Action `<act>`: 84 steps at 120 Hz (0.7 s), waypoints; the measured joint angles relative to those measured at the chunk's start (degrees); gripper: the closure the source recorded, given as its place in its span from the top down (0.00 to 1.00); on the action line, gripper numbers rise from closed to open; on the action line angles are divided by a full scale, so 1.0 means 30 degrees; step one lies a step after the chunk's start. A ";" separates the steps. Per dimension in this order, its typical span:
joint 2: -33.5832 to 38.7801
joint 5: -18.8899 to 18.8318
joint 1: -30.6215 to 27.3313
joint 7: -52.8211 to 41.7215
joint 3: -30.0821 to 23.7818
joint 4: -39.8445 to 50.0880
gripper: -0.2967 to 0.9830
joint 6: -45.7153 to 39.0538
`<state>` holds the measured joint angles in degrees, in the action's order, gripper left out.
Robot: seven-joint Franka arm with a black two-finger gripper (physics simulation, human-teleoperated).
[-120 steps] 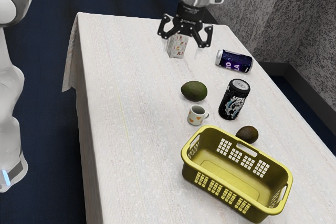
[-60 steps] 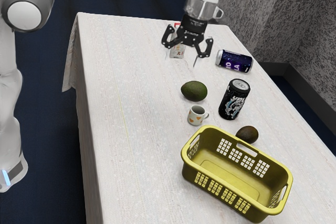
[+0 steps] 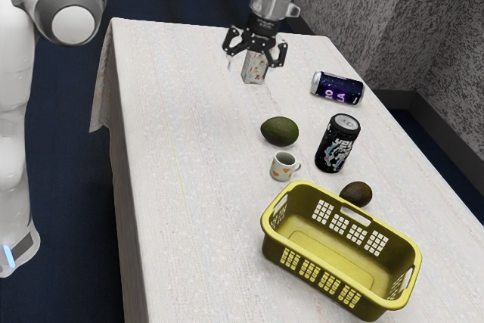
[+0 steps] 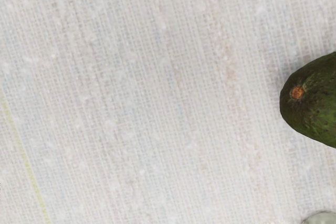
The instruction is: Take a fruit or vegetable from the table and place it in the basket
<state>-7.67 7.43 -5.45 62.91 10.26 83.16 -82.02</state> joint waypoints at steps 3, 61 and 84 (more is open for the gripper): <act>-0.0076 -0.0060 -0.0007 -0.0844 -0.0018 0.0001 0.77 -0.0080; -0.2375 -0.1945 -0.0108 -1.7753 -0.1349 0.0023 0.77 -0.5201; -0.2969 -0.1949 -0.0046 -2.2185 -0.1846 0.0180 0.77 -0.6856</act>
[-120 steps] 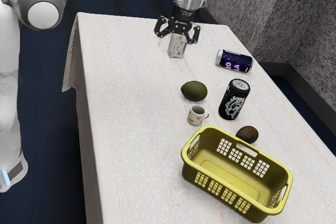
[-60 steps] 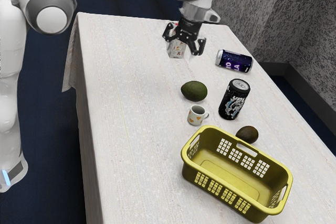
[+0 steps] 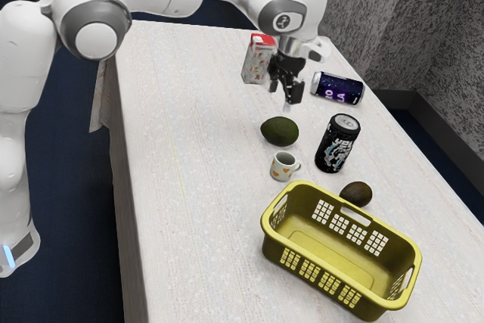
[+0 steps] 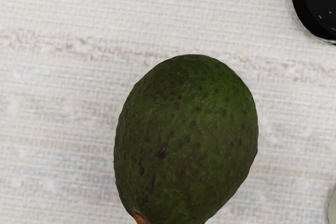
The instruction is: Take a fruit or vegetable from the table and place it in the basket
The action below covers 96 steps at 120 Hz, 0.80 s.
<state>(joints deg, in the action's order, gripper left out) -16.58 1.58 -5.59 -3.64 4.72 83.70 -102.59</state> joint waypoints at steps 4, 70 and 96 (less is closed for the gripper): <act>-0.0074 0.0014 0.0018 -0.0642 -0.0092 0.0062 0.77 -0.0269; -0.1231 0.0470 -0.0179 -0.7334 -0.0197 0.0873 0.77 -0.2368; -0.1787 0.0841 -0.0153 -0.8679 -0.0197 0.1312 0.77 -0.2878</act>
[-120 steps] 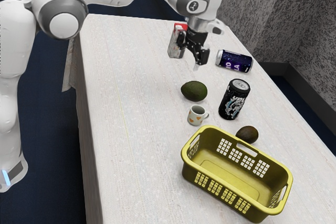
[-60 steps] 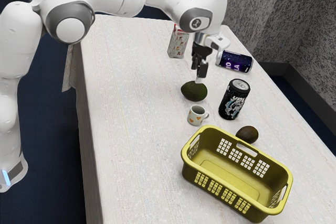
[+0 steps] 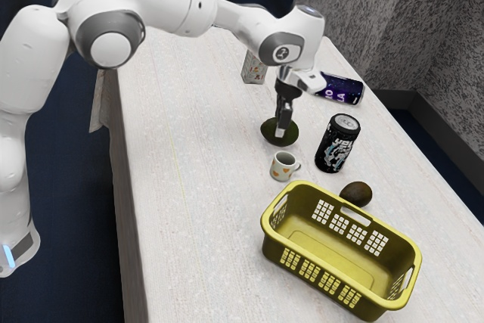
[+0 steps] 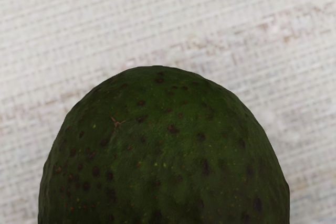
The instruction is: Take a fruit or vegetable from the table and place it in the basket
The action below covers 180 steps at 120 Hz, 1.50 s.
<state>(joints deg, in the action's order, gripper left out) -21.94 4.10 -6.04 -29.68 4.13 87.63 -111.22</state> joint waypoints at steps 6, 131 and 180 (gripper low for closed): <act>-0.0116 0.0090 -0.0004 -0.0247 0.0000 0.0110 0.77 -0.0134; 0.8925 -0.0059 0.4556 0.1894 -0.0875 0.5244 0.44 -0.1745; 0.7174 -0.0150 0.5174 0.4152 -0.5069 0.2674 0.43 -0.2231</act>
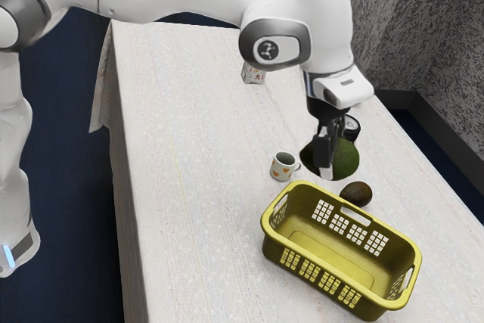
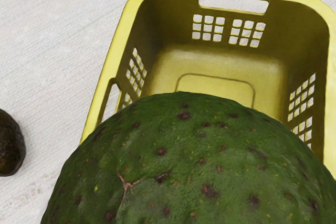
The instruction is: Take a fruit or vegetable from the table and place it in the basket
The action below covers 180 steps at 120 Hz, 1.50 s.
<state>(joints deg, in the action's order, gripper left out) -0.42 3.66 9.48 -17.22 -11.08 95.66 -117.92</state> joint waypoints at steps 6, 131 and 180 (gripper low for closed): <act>-0.0057 0.0001 -0.0017 0.0263 -0.0390 0.0012 0.43 -0.0106; -0.2478 0.1348 0.0225 0.2595 -0.1288 0.0633 0.72 -0.2436; -0.0067 0.1826 -0.0128 1.0381 0.0896 -0.1970 0.77 0.1910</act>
<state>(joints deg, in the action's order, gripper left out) -0.62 9.13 9.09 13.92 -8.39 89.75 -112.19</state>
